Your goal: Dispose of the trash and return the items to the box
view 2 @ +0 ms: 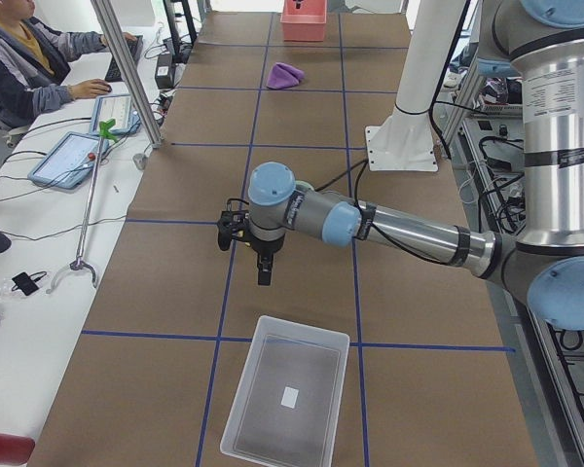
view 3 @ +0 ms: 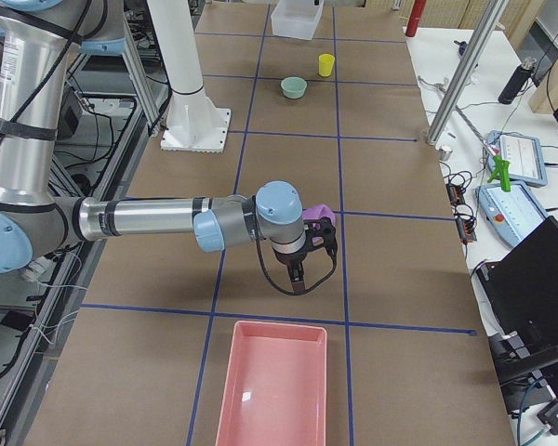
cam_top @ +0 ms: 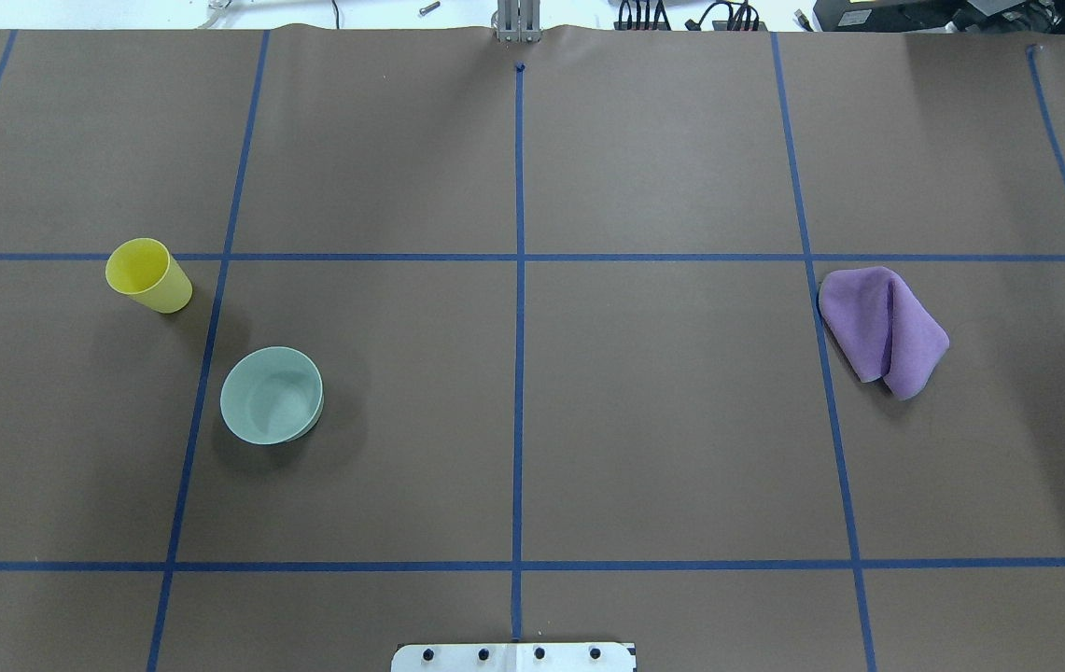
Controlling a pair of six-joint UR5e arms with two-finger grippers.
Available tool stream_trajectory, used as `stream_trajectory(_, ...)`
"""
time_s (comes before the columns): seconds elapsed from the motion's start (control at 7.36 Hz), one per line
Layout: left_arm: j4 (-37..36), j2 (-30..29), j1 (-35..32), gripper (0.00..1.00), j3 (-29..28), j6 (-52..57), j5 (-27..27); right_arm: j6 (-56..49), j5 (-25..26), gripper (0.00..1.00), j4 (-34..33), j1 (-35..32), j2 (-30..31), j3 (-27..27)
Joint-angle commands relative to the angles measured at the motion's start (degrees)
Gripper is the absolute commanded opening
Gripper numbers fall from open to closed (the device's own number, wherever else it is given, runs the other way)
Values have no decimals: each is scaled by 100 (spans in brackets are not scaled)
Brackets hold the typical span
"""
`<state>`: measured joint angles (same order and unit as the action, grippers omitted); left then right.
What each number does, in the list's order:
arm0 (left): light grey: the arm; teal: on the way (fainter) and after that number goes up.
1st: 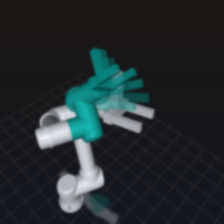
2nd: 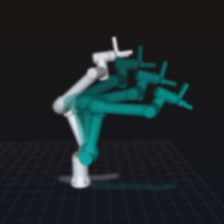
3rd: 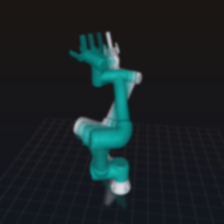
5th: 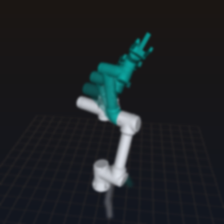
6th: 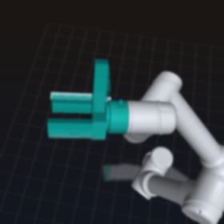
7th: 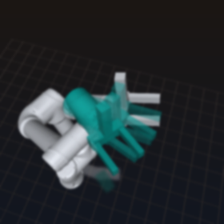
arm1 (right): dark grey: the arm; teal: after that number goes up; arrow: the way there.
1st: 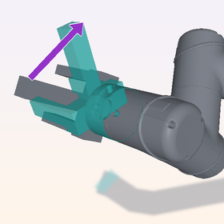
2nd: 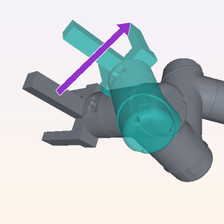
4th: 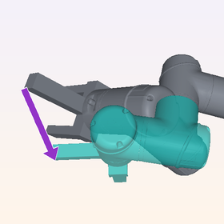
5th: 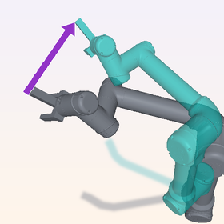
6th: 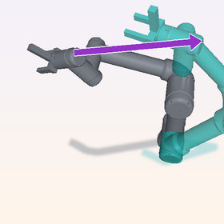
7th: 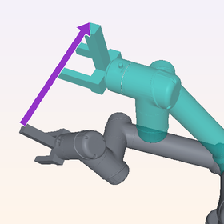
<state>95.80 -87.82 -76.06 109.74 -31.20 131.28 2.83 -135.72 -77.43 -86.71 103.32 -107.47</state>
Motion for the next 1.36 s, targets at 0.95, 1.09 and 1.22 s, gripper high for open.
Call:
stream_trajectory(0.95, 211, -1527, 1630, 98, -1192, -2004, -551, 69, -33, 100, 237, 84, 39, 50)
stream_trajectory(1.09, 211, -1527, 1630, 98, -1192, -2013, -551, 78, -42, 100, 237, 93, 39, 50)
stream_trajectory(1.22, 211, -1518, 1638, 98, -1218, -2004, -542, 78, -42, 100, 237, 102, 47, 50)
